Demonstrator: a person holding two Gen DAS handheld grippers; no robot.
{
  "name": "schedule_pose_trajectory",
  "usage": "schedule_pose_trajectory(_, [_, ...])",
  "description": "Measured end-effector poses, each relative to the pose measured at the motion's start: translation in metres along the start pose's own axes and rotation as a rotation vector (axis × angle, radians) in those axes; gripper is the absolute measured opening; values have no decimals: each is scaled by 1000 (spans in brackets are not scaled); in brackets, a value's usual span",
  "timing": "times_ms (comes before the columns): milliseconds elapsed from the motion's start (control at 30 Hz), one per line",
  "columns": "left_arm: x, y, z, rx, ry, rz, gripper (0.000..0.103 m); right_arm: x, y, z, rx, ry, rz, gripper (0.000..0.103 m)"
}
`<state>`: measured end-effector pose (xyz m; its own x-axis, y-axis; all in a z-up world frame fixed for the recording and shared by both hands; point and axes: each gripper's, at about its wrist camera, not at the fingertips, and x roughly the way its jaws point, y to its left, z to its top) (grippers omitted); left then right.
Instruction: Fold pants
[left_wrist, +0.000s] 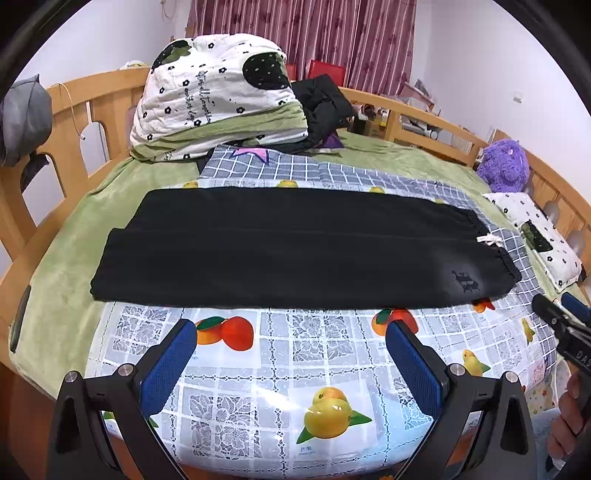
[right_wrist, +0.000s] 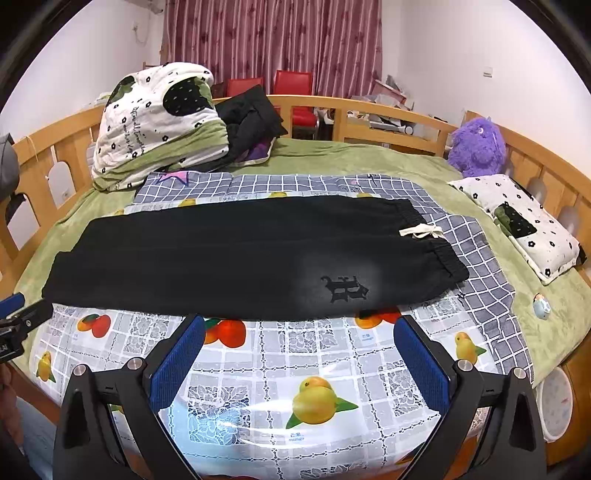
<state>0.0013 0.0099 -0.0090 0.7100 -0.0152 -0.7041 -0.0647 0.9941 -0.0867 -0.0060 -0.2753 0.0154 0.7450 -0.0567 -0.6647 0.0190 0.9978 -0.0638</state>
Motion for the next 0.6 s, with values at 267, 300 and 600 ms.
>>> schedule_pose_trajectory(267, [-2, 6, 0, -8, -4, -23, 103, 4, -1, 2, 14, 9, 23, 100])
schedule_pose_trajectory(300, [-1, 7, 1, -18, 3, -42, 103, 3, 0, 2, 8, 8, 21, 100])
schedule_pose_trajectory(600, [-1, 4, 1, -26, 0, -90, 102, -2, 0, 1, -14, -14, 47, 100])
